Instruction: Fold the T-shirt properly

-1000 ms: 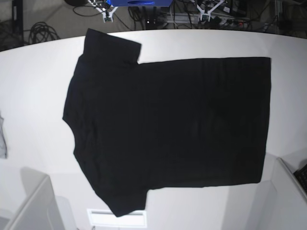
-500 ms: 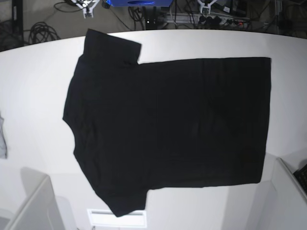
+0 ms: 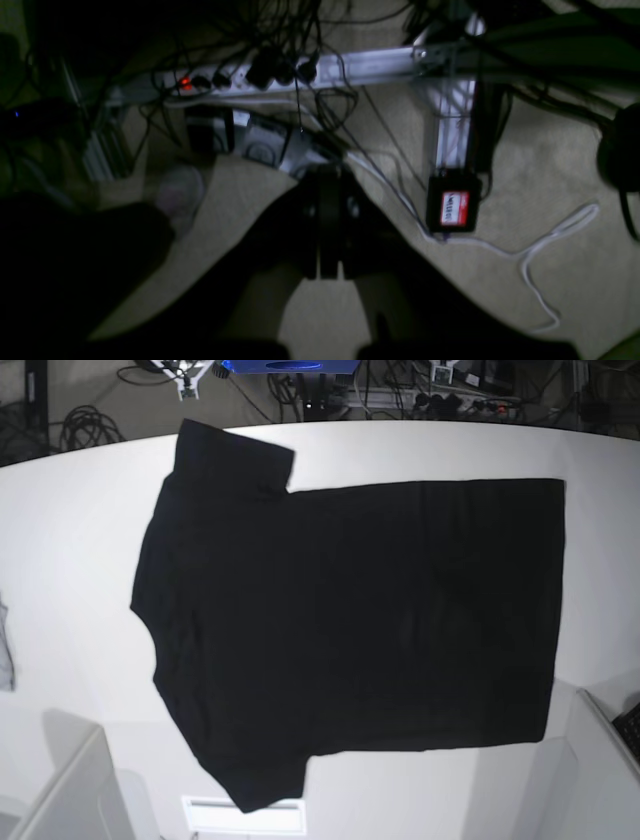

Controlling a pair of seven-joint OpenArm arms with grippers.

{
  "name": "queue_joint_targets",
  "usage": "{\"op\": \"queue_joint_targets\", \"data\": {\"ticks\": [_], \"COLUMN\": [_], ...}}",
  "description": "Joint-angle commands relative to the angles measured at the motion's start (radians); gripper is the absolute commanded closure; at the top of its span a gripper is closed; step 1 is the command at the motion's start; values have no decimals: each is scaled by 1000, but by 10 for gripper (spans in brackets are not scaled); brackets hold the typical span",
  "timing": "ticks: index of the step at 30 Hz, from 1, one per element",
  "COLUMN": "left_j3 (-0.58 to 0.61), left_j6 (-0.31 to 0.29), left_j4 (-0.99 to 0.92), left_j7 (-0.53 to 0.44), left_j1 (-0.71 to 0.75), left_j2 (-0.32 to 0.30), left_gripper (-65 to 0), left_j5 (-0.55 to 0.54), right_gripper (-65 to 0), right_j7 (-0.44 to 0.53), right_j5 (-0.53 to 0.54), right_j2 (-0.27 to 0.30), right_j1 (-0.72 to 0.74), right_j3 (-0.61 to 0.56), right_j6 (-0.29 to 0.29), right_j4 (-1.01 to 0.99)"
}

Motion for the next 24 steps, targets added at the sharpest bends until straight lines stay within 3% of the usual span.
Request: {"op": "queue_joint_targets", "data": {"ticks": [1,5,9,17,24], "left_j3": [6,8,-1,-6,-142], "left_j6": [3,3,3,3,2], "left_j4": [-4,10,154,587,821], "left_j7": [-20,-32,-32,-26,-32], "left_j1": [31,77,172,453,600], "left_j2": [-12,-18,-27,-87,-116], "left_gripper": [0,0,0,0,0], "left_j5": [2,6,-1,-8,-185], "right_gripper": [0,0,0,0,0], "right_j7": [-3,-4,-4,-13,-181], "right_j5": [4,4,4,4,4], "right_j2": [7,7,7,7,-10], "right_j1": [-34,-126,-203,-376,-535], "right_j3": [4,4,6,216,344], "right_j6": [-4,-4,-4,-1,-1], "right_j4": [25,145,238,476,858]}}
